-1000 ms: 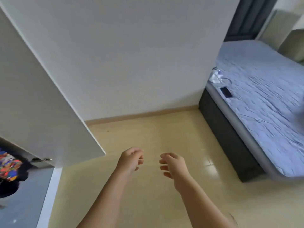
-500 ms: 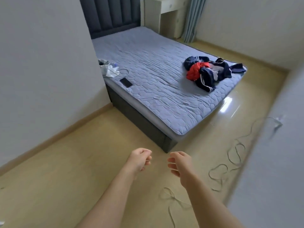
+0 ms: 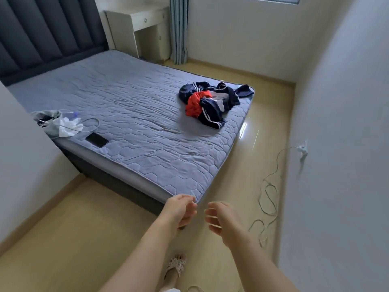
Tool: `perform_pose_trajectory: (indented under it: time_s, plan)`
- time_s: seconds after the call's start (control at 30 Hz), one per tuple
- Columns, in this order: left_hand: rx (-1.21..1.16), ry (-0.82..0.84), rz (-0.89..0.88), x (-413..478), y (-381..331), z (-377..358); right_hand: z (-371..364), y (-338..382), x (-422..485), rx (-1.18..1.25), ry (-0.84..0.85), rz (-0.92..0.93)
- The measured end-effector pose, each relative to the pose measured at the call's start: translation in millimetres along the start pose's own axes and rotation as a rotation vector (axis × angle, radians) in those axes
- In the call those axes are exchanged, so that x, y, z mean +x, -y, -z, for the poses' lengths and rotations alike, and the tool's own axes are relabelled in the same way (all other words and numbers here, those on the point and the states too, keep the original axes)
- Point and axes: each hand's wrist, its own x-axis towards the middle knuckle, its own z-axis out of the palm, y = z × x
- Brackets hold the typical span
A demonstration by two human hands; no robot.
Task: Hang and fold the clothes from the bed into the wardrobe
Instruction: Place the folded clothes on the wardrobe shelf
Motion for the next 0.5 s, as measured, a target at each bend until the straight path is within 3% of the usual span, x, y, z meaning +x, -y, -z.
perform_pose_trajectory:
  time_s: [0.3,0.5]
  plan:
    - [0.128,-0.007,-0.08,127.1,-140.6,12.1,-58.0,110.7,114.6,0.033,-0.049,-0.05]
    - [0.194,0.043,-0.033,191.7,-192.1,-15.3,-44.5,161.0,176.0,0.079,-0.111,-0.05]
